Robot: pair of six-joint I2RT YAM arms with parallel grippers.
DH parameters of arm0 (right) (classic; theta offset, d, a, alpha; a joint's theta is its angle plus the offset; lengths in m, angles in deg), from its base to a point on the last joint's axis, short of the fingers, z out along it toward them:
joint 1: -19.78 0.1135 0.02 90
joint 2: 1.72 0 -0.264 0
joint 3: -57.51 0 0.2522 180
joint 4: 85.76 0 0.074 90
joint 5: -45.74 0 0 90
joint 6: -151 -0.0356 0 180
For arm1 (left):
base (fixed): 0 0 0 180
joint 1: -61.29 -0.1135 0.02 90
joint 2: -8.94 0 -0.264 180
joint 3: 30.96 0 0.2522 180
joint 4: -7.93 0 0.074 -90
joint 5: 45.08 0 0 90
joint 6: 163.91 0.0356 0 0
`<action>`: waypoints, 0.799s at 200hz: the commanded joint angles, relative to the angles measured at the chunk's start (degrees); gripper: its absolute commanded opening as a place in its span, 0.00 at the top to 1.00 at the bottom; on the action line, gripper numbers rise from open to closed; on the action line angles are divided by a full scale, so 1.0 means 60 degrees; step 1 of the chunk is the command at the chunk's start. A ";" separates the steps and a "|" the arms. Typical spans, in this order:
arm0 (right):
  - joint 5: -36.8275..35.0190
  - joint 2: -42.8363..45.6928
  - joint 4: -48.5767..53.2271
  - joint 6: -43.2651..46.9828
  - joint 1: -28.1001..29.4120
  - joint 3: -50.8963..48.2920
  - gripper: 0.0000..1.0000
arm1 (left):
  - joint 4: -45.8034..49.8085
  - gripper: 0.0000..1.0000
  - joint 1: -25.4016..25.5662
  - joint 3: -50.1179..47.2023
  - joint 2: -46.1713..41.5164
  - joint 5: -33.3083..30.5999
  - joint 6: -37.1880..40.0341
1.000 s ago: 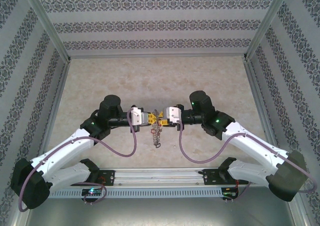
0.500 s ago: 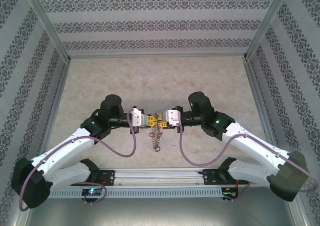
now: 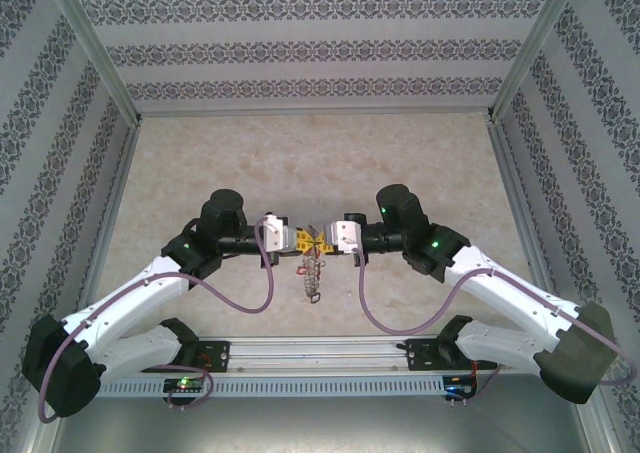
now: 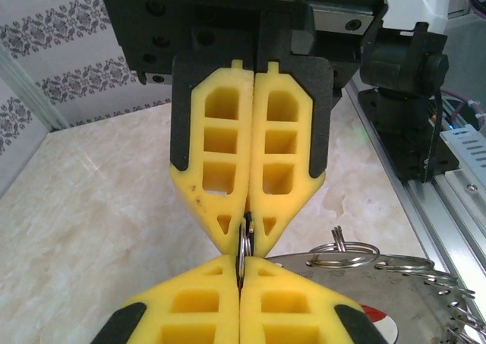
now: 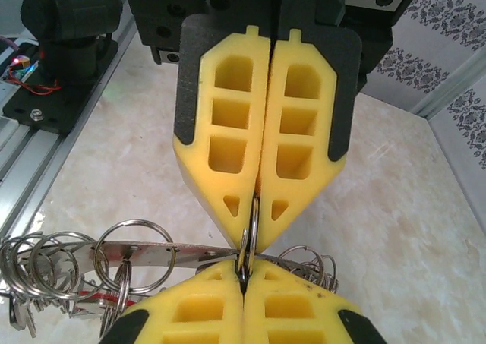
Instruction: Put the keys on the keyring
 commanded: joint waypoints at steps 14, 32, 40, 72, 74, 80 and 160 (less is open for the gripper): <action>-0.0520 -0.0054 0.0833 0.0174 0.0137 0.0584 1.00 | 0.0601 0.84 -0.0004 0.0797 0.0098 -0.0359 -0.0203; -0.0919 -0.0144 0.1312 0.0242 0.0141 0.0794 1.00 | 0.1140 0.83 -0.0004 0.1024 0.0180 -0.0363 0.0145; -0.1046 -0.0204 0.1548 0.0262 0.0151 0.0900 1.00 | 0.1352 0.83 0.0003 0.1128 0.0246 -0.0359 0.0223; -0.1214 -0.0501 0.2576 0.0404 0.0138 0.1502 1.00 | 0.1981 0.82 0.0001 0.1444 0.0582 0.0017 0.0589; -0.1214 -0.0510 0.2599 0.0406 0.0138 0.1526 1.00 | 0.2004 0.82 0.0008 0.1442 0.0601 0.0023 0.0604; -0.1229 -0.0517 0.2648 0.0406 0.0140 0.1559 1.00 | 0.2054 0.82 0.0008 0.1486 0.0665 0.0091 0.0676; -0.0727 -0.0686 0.2753 -0.0007 0.0155 0.1801 1.00 | 0.2262 0.81 0.0010 0.1661 0.1169 0.0535 0.0856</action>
